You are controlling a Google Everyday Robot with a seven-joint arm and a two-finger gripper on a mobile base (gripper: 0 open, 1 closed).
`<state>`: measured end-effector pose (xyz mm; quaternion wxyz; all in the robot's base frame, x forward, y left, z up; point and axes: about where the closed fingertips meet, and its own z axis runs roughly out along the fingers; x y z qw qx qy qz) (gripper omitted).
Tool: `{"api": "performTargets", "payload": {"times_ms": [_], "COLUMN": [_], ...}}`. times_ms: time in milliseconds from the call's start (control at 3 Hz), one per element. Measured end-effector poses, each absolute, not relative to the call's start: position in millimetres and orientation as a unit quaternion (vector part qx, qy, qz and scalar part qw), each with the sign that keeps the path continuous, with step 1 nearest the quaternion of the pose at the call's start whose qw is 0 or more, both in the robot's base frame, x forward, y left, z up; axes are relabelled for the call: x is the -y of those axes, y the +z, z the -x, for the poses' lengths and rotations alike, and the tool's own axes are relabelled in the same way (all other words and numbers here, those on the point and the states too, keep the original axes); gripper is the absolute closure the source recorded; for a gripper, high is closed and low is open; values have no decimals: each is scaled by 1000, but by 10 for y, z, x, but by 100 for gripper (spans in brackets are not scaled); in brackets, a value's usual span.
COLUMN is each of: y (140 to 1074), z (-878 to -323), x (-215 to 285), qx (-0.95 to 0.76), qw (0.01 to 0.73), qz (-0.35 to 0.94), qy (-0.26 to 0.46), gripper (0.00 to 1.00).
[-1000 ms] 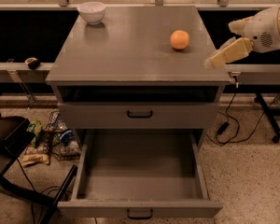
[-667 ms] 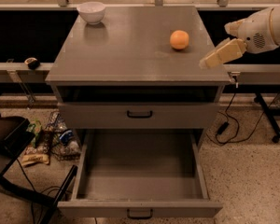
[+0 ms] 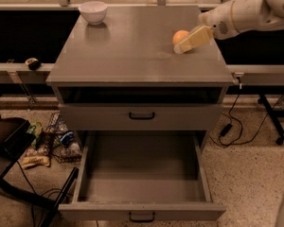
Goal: Place orange into middle drawer
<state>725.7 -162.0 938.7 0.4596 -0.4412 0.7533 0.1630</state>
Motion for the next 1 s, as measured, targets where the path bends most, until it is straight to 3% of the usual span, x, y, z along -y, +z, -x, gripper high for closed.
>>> {"api": "performTargets", "payload": {"times_ms": [667,1000], "y": [9192,9043], "z": [-7955,-8157], "x": [1088,1202], "qx": [-738,-753], "qw": [458,449], "qz": [462,450], "qy": [180,168], "gripper": [0,0]}}
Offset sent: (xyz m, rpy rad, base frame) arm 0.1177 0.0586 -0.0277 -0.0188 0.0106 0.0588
